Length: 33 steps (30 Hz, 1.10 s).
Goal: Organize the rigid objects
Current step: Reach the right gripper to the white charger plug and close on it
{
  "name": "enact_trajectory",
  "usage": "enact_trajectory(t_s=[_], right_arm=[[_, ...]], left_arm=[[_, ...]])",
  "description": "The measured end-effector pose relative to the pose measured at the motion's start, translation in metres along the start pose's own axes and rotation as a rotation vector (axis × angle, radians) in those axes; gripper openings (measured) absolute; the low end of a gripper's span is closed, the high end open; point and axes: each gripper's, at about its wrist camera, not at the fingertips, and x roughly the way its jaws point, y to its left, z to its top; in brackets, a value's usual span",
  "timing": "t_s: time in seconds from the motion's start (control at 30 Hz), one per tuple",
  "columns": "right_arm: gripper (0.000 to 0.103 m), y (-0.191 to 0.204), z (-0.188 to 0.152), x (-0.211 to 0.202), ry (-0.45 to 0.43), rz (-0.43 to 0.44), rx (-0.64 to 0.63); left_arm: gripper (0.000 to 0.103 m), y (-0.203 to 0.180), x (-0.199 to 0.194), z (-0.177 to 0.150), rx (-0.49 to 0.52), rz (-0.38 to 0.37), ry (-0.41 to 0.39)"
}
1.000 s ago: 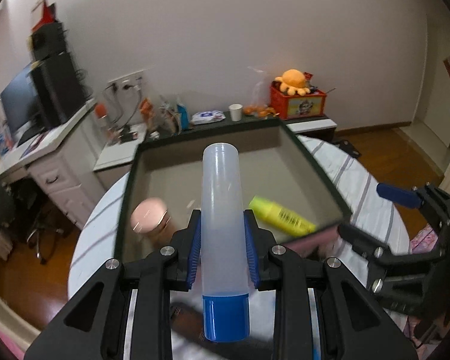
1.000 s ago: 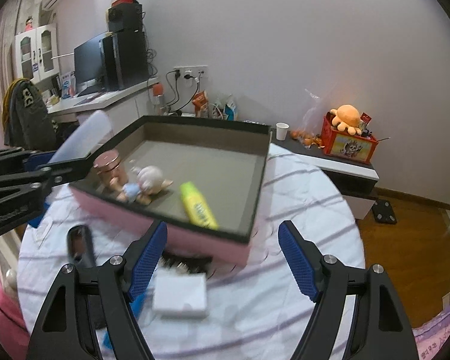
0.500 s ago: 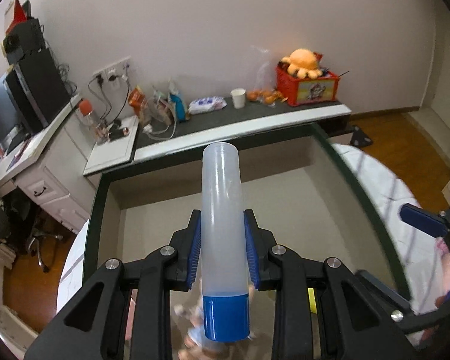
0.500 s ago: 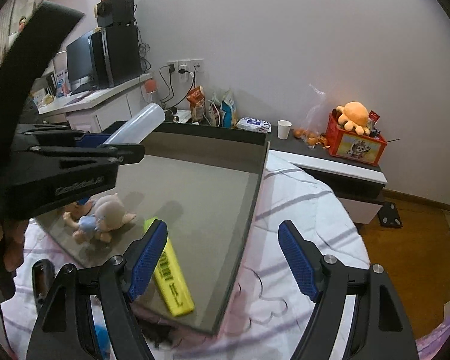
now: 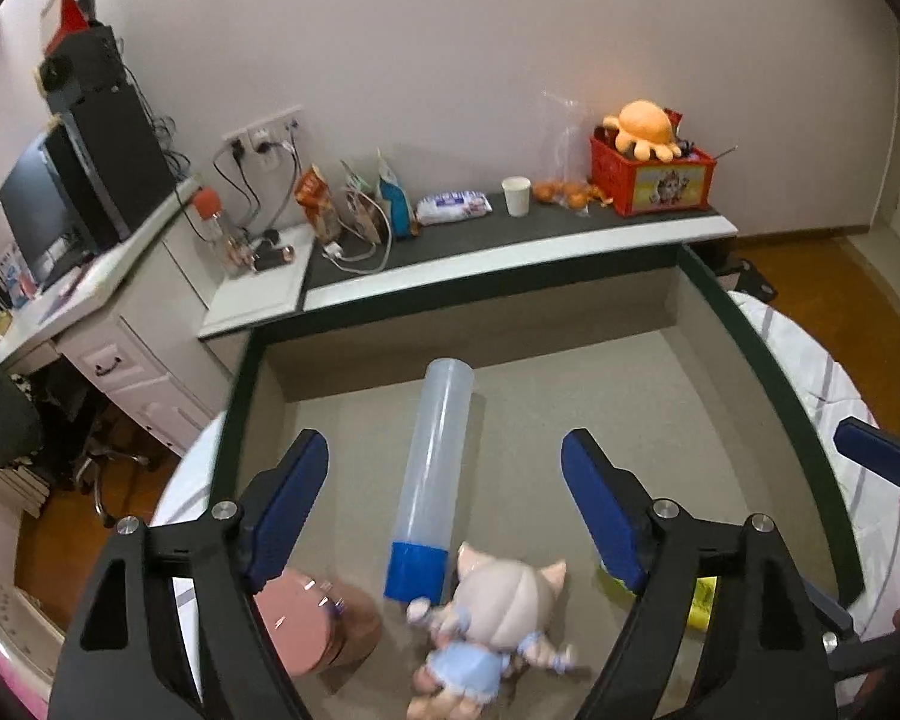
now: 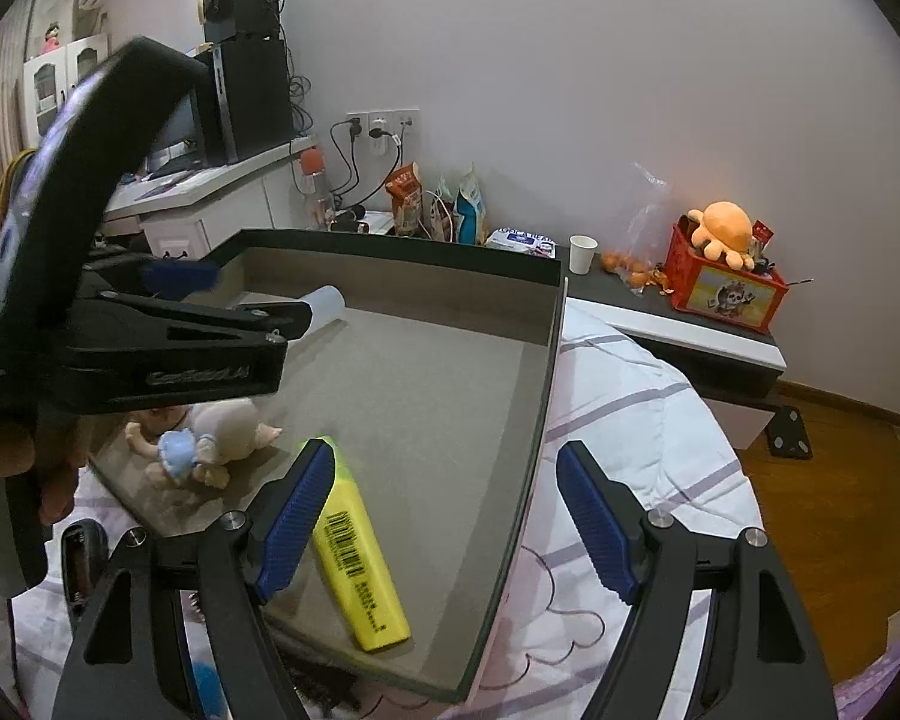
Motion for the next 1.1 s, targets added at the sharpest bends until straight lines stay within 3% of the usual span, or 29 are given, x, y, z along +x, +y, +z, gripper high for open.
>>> enact_trajectory(t_s=[0.37,0.6,0.83,1.1], right_arm=[[0.078,0.023,-0.012,-0.053,-0.029,-0.021,-0.012],[0.078,0.036,-0.036,-0.09,-0.039,-0.04,-0.012],[0.078,0.048,-0.071,-0.118,-0.022,-0.053,-0.013],[0.078,0.049,-0.098,-0.106,0.046,-0.076,-0.007]], left_arm=[[0.097,0.022,-0.094,-0.048,-0.022,0.024,-0.085],[0.102,0.041,-0.146,-0.113,-0.077,0.035,-0.099],[0.103,0.046,-0.155,-0.177,-0.158,-0.005,-0.023],[0.103,0.044,-0.149,-0.199,-0.157,0.005,0.02]])
